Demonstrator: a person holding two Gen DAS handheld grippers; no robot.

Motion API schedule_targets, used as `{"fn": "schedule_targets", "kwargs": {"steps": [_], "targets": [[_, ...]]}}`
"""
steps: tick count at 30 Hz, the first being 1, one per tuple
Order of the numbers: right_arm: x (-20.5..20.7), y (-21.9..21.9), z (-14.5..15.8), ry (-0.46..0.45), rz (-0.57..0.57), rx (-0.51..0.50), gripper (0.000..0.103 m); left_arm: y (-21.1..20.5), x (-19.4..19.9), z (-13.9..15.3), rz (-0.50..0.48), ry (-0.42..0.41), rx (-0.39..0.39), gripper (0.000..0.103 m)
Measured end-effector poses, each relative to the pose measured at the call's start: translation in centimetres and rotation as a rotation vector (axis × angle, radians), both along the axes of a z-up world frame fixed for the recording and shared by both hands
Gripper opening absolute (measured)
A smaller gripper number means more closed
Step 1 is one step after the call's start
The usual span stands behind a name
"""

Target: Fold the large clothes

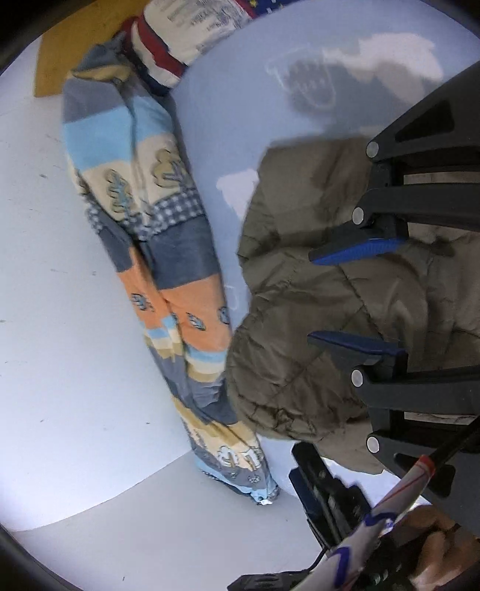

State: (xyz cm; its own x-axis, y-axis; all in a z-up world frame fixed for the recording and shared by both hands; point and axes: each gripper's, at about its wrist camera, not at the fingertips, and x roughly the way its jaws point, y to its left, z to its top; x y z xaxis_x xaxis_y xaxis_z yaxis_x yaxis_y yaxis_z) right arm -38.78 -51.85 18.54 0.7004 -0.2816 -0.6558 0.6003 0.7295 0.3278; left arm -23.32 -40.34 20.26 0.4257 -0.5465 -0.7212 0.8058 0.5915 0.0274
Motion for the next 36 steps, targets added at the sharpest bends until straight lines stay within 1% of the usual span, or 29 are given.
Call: {"fn": "schedule_targets", "kwargs": {"steps": [2,4,8,10,13,16,20,23,25,26,28,32,34,36], "targets": [[1.0,-0.1,-1.2,0.021,0.008,0.005,0.040,0.4,0.5,-1.3,0.008,-0.014,0.014,0.061],[1.9,0.1,-2.3,0.040,0.028,0.000,0.040,1.1,1.2,-2.6,0.019,-0.001,0.018,0.061],[3.0,0.8,-4.1,0.065,0.066,-0.006,0.040,2.6,3.0,-5.8,0.065,0.093,0.025,0.061],[3.2,1.0,-4.8,0.082,0.071,-0.008,0.040,3.2,3.4,-6.8,0.079,0.121,0.020,0.061],[3.5,1.3,-6.0,0.120,0.081,-0.018,0.040,3.6,3.4,-7.9,0.083,0.127,0.016,0.061],[4.0,1.6,-7.0,0.154,0.087,-0.030,0.040,3.5,3.2,-8.8,0.087,0.126,0.035,0.061],[4.8,1.8,-8.7,0.223,0.100,-0.040,0.041,3.5,2.8,-10.0,0.083,0.117,0.057,0.062],[5.0,1.9,-9.9,0.243,0.102,-0.042,0.041,3.6,2.5,-10.3,0.081,0.104,0.063,0.062],[5.0,1.8,-10.0,0.247,0.103,-0.034,0.041,3.8,2.1,-9.6,0.079,0.093,0.063,0.062],[5.0,1.6,-9.9,0.250,0.102,-0.026,0.041,4.2,1.8,-8.9,0.073,0.087,0.049,0.061],[4.6,1.7,-8.8,0.249,0.099,-0.022,0.041,4.9,1.3,-7.6,0.056,0.081,0.006,0.061],[3.1,2.6,-6.3,0.188,0.101,-0.039,0.040,6.1,0.2,-5.2,0.038,0.055,-0.072,0.061],[2.5,3.2,-5.5,0.163,0.102,-0.049,0.040,5.9,-0.2,-4.8,0.025,0.049,-0.080,0.061],[2.3,3.8,-5.2,0.155,0.110,-0.057,0.040,5.4,-0.6,-5.0,0.012,0.041,-0.062,0.061]]}}
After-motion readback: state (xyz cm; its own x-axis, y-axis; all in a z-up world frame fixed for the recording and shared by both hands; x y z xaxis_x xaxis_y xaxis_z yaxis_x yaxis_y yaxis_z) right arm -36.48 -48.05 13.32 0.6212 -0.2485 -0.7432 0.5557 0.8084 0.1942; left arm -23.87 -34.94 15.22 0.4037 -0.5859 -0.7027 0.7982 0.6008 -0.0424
